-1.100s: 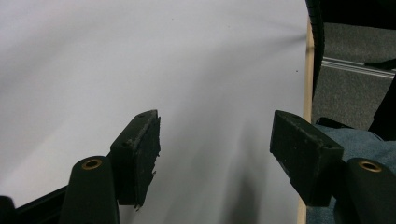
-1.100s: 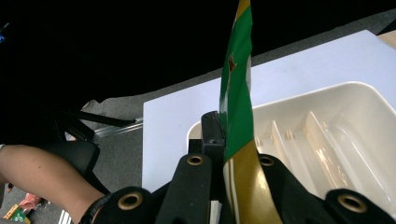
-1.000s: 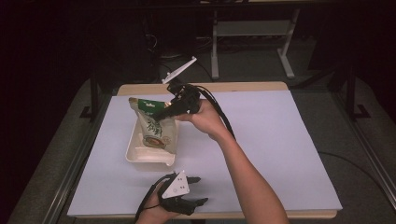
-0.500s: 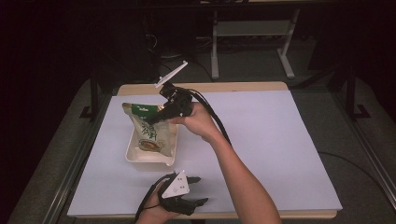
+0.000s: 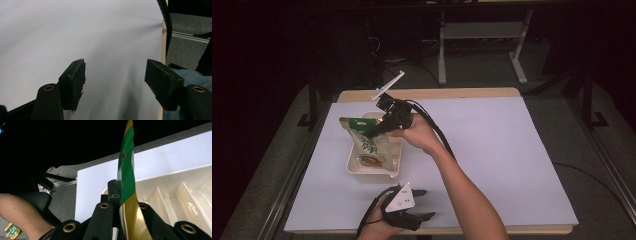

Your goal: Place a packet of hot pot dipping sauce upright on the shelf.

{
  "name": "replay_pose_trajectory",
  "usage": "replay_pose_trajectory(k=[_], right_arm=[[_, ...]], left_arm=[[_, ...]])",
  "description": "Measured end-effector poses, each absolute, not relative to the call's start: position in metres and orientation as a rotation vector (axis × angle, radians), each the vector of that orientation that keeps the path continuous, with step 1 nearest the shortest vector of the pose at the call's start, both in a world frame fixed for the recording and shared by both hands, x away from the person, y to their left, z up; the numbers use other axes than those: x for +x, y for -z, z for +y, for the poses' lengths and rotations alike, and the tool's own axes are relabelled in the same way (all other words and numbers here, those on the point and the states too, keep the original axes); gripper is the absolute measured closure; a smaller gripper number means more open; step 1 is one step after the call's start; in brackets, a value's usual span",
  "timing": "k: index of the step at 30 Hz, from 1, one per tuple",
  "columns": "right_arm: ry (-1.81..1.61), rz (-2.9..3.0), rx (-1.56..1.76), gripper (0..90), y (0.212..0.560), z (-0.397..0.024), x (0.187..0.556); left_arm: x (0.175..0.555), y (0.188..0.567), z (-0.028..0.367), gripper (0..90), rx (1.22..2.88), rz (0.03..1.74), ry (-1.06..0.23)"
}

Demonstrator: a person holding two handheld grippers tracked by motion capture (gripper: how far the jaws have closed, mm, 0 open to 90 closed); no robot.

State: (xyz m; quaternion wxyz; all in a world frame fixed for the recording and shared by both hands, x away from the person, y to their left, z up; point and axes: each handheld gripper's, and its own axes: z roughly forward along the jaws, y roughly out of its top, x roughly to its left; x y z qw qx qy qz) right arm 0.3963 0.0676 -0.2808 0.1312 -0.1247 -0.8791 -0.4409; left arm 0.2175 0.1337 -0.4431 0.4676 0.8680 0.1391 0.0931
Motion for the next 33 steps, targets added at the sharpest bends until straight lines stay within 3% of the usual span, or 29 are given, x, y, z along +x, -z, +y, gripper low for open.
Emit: replay_pose_trajectory(k=[33], right_arm=[[1.229, -2.531, -0.353, 89.2, 0.319, 0.084, 0.403]], left_arm=[[0.219, 0.442, 0.136, 32.2, 2.128, 0.344, -0.239]])
